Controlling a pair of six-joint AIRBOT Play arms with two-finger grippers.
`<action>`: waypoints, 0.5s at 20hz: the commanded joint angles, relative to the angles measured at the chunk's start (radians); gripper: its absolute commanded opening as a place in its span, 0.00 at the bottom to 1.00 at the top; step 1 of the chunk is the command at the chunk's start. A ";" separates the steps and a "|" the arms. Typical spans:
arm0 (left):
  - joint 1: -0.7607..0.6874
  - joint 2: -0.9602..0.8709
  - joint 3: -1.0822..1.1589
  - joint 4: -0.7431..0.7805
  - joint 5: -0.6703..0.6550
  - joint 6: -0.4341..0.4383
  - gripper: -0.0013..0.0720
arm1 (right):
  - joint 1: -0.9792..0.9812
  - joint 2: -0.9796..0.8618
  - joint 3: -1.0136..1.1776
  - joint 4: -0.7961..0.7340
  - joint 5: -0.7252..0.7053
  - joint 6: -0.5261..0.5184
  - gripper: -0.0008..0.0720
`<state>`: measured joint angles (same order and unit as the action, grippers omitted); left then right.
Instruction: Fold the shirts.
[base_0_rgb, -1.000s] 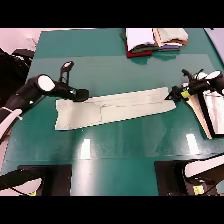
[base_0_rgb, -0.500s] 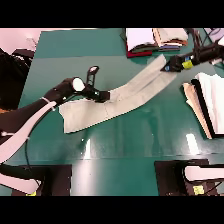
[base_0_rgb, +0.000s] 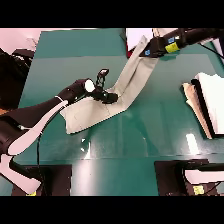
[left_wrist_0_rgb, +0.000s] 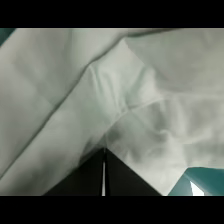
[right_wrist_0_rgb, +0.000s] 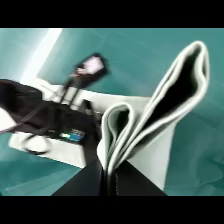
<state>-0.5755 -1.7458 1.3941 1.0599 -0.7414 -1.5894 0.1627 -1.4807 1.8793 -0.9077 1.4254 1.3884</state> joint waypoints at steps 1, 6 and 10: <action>0.022 0.010 0.007 0.002 -0.020 -0.006 0.05 | 0.067 -0.007 0.029 0.000 -0.001 0.034 0.04; 0.203 0.232 0.008 0.078 -0.071 -0.007 0.05 | 0.186 -0.013 0.029 0.001 -0.023 0.044 0.04; 0.410 0.513 0.008 0.204 -0.087 -0.006 0.05 | 0.406 -0.078 0.030 0.027 -0.160 0.043 0.04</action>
<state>-0.2928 -1.4021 1.4014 1.1709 -0.8097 -1.5963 0.4358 -1.5204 1.9072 -0.9028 1.3602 1.4292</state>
